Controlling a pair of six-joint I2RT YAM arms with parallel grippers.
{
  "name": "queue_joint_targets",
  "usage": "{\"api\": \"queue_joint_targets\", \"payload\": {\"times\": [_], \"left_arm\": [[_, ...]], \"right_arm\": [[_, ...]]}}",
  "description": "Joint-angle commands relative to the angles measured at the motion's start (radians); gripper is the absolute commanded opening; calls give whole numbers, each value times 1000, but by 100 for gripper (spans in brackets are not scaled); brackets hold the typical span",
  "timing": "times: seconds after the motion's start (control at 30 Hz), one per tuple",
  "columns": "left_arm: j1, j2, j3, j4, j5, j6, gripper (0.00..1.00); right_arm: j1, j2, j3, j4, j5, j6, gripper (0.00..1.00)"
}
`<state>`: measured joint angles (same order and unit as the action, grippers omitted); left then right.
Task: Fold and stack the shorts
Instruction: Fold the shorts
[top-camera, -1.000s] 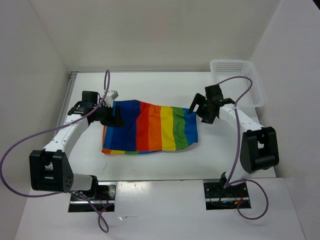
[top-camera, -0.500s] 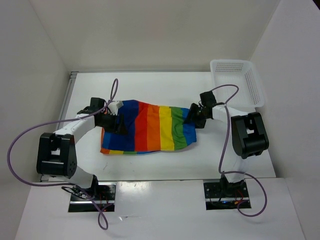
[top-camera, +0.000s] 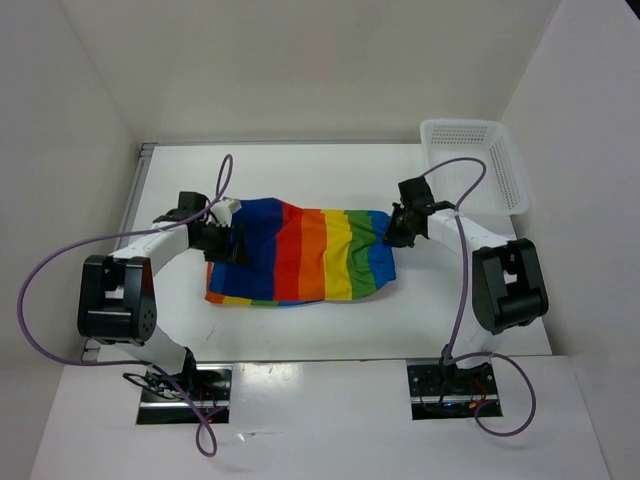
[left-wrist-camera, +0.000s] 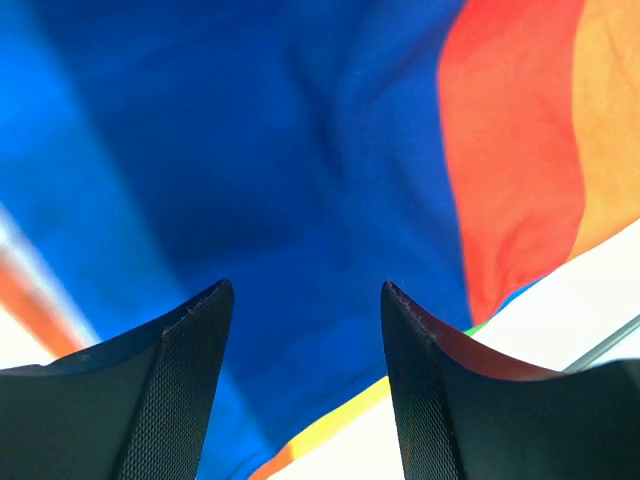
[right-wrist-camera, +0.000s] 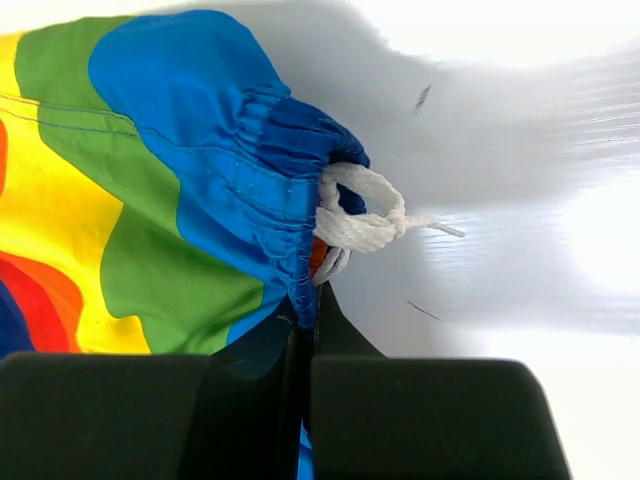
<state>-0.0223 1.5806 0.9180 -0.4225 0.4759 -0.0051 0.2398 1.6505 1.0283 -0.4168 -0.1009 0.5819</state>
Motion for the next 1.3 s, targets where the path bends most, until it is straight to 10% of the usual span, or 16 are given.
{"api": "queue_joint_targets", "payload": {"times": [0.0, 0.6, 0.73, 1.0, 1.27], "left_arm": [[9, -48, 90, -19, -8, 5, 68], [26, 105, 102, 77, -119, 5, 68], [25, 114, 44, 175, -91, 5, 61], [-20, 163, 13, 211, -46, 5, 13], [-188, 185, 13, 244, -46, 5, 8]], "right_arm": [[4, -78, 56, -103, 138, -22, 0], [4, -172, 193, -289, 227, -44, 0], [4, -182, 202, -298, 227, -54, 0], [4, -210, 202, -307, 247, -54, 0], [4, -221, 211, -349, 334, -63, 0]]}}
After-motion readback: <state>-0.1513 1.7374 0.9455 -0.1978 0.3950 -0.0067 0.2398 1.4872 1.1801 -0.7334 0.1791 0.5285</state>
